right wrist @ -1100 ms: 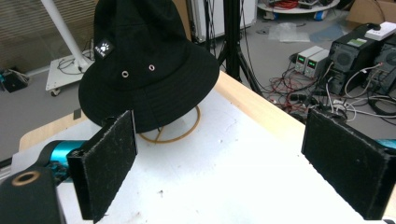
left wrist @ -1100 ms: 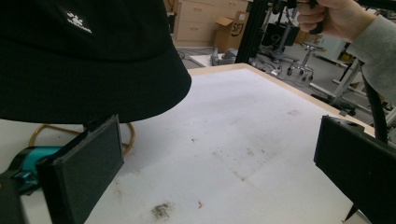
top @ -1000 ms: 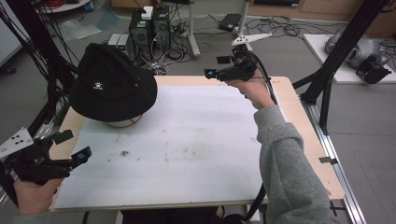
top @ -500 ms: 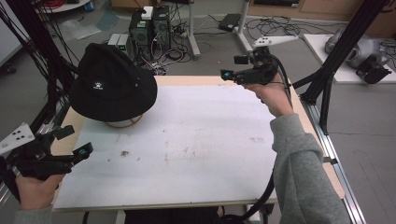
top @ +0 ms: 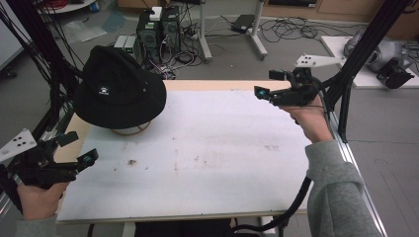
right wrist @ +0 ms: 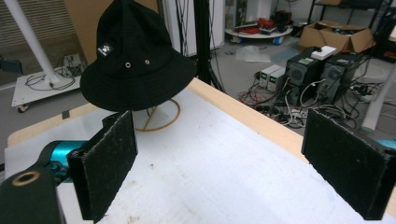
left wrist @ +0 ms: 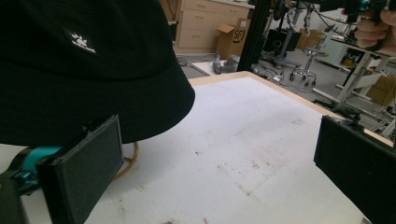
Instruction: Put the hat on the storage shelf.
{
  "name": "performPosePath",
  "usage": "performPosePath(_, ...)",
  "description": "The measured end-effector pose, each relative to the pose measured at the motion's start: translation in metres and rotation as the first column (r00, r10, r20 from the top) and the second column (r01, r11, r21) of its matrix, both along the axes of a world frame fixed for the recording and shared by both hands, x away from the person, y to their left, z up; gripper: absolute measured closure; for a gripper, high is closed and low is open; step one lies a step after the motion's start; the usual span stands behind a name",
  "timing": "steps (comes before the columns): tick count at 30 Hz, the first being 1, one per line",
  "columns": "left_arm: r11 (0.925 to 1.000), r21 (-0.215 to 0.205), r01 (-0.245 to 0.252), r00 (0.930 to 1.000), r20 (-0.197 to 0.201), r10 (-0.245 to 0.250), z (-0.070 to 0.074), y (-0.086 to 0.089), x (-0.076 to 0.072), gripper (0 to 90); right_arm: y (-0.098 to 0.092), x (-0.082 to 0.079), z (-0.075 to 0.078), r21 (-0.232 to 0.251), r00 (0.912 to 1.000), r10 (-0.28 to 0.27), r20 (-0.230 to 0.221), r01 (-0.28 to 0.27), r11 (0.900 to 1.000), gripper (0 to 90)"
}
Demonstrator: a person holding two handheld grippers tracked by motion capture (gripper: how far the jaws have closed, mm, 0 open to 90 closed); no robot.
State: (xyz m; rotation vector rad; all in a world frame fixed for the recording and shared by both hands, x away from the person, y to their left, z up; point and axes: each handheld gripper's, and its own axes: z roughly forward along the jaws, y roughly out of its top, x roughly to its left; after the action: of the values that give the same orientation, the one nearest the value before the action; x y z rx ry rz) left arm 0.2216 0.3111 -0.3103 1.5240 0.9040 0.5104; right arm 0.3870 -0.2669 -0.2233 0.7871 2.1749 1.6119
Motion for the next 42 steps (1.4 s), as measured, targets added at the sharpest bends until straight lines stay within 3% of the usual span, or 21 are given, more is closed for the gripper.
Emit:
performPosePath(7,0.9999,0.009,0.006,0.9999,0.013,-0.006,-0.001,-0.003,0.0,1.7,-0.027,-0.019,-0.023,0.067,0.9988,-0.047,-0.012,0.048,0.997,9.8)
performPosePath(15,0.9999,0.012,0.001,0.9998,0.018,-0.001,-0.004,-0.001,0.002,1.7,-0.042,-0.037,-0.04,0.048,0.9961,-0.089,0.003,0.088,0.995,9.8)
performPosePath(21,1.0,0.009,-0.005,0.9999,0.014,0.005,-0.006,0.001,0.002,1.7,-0.046,-0.051,-0.052,0.017,0.9985,-0.054,0.005,0.054,0.998,9.8)
performPosePath(25,0.9999,0.013,-0.002,0.9999,0.016,0.002,-0.006,0.0,0.002,1.7,-0.052,-0.053,-0.064,-0.013,0.9985,-0.049,-0.025,0.048,0.999,9.9)
performPosePath(28,0.9998,0.018,0.008,0.9998,0.016,-0.008,-0.006,-0.001,0.002,1.7,-0.056,-0.055,-0.072,-0.001,0.9986,-0.038,-0.035,0.038,0.999,9.8)
performPosePath(31,0.9995,0.027,0.014,0.9998,0.012,-0.015,-0.007,-0.002,0.002,1.7,-0.057,-0.055,-0.08,0.049,0.9982,-0.02,-0.057,0.023,0.999,9.8)
performPosePath(38,0.9994,0.032,0.008,1.0,0.003,-0.008,-0.01,-0.003,0.002,1.7,-0.064,-0.063,-0.096,0.037,0.9991,-0.017,-0.04,0.019,0.999,9.9)
performPosePath(40,0.9993,0.037,0.005,1.0,-0.001,-0.005,-0.01,-0.004,0.003,1.7,-0.069,-0.063,-0.098,0.022,0.9981,-0.027,-0.056,0.028,0.999,9.9)
performPosePath(42,0.999,0.044,0.009,1.0,0.001,-0.009,-0.01,-0.006,0.004,1.7,-0.075,-0.064,-0.1,0.053,0.9979,-0.021,-0.06,0.025,0.998,9.8)
